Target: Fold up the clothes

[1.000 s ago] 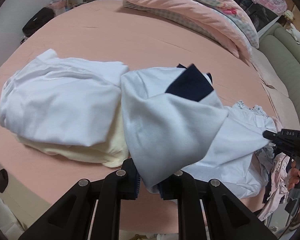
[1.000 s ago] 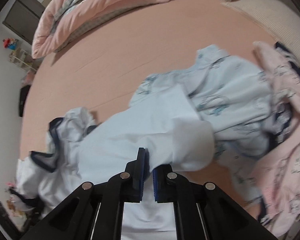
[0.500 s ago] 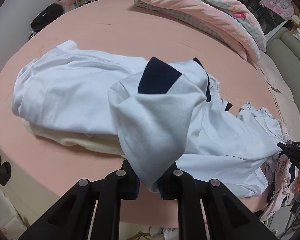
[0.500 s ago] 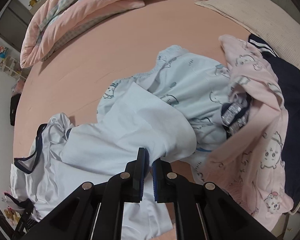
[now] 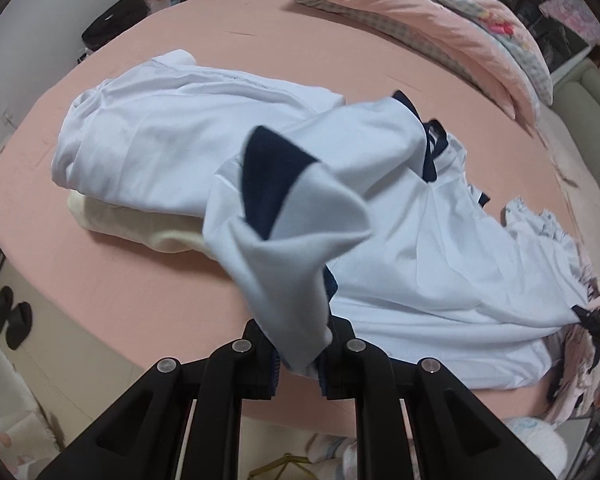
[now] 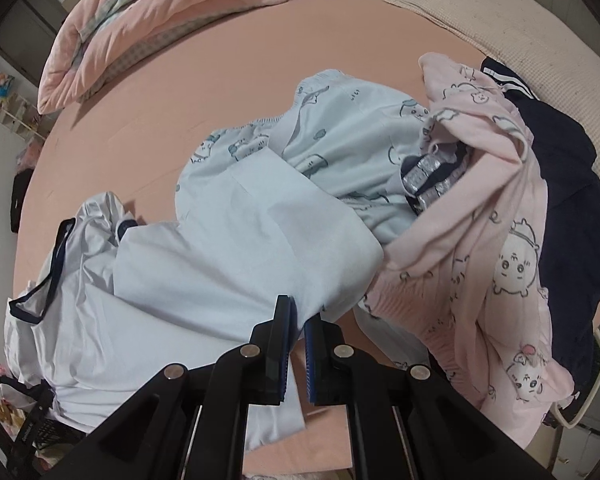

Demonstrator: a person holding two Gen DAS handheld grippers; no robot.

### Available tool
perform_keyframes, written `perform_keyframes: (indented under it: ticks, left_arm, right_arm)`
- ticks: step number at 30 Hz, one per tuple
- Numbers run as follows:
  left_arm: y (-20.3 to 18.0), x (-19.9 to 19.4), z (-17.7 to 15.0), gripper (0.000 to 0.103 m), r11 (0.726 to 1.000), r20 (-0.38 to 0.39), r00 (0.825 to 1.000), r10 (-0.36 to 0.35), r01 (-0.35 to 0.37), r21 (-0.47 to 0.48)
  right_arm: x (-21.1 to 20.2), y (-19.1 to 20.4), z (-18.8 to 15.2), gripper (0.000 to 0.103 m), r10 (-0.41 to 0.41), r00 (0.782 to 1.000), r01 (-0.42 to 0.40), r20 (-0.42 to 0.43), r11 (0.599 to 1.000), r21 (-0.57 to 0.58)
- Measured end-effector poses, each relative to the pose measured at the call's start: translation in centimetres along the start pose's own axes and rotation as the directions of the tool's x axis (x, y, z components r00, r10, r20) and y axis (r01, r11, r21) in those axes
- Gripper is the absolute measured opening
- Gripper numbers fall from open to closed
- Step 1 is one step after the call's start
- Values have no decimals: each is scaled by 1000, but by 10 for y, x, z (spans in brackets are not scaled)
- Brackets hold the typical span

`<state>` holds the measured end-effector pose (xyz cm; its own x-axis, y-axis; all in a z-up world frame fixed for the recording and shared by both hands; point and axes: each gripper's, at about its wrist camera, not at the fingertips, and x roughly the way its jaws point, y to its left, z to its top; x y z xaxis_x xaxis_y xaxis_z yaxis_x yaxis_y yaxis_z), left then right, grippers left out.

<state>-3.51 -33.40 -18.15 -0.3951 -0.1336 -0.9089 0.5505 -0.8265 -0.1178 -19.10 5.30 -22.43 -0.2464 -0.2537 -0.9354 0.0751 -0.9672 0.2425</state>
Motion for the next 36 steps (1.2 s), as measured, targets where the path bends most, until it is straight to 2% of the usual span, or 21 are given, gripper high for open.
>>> perform_keyframes:
  ticks: [5,6,7,8,9,10,11,13,17,22,26,29,32,36]
  left_arm:
    - [-4,-3,4,16,1000,2,1000,-25,24,16]
    - [-3,-9,3,20,999,12,1000,-22,22,25]
    - [-1,-16,1,30,999,28,999,-14,13,36]
    - [-3,-20,2,37,999,49,999,-4,1,46]
    - [-5,-24,3,57,998,70,997,7,-11,55]
    - [-6,-28,5,75,998,92,996,15,-21,61]
    - [-6,-32,6,78,998,114,993,21,-28,59]
    - [-6,-39,10,79,998,146,989,29,-36,47]
    - [5,-48,11,79,999,146,989,28,-33,28]
    - [11,-59,8,79,996,164,985,52,-62,57]
    - [7,-60,18,80,992,177,981,78,-95,88]
    - [-1,-58,24,86,986,187,978,91,-115,123]
    - [-10,-57,30,86,980,197,976,91,-123,158]
    - [-25,-57,37,87,975,204,975,82,-121,186]
  right_arm:
    - [3,5,-7,5,-4,999,3,-34,1000,-29]
    - [2,6,-8,5,0,999,-2,-40,1000,-30]
    - [1,7,-9,6,10,999,-11,-41,1000,-27]
    - [0,8,-10,12,18,999,-20,-42,1000,-25]
    - [-3,9,-10,19,23,999,-24,-41,999,-26]
    - [-5,11,-10,40,27,999,-28,-40,999,-28]
    - [-8,12,-10,59,30,999,-31,-40,999,-30]
    - [-14,17,-10,65,28,999,-30,-43,999,-44]
    - [-27,34,-8,65,9,999,-12,-33,996,-93]
    - [-40,62,2,66,5,1000,-7,-13,986,-165]
    - [-34,78,14,66,0,1000,-5,-26,981,-196]
    - [-26,82,22,66,-14,1000,8,-28,979,-203]
    - [-21,75,34,66,-12,999,5,-39,984,-179]
    - [-16,46,55,66,-39,998,33,-46,992,-125]
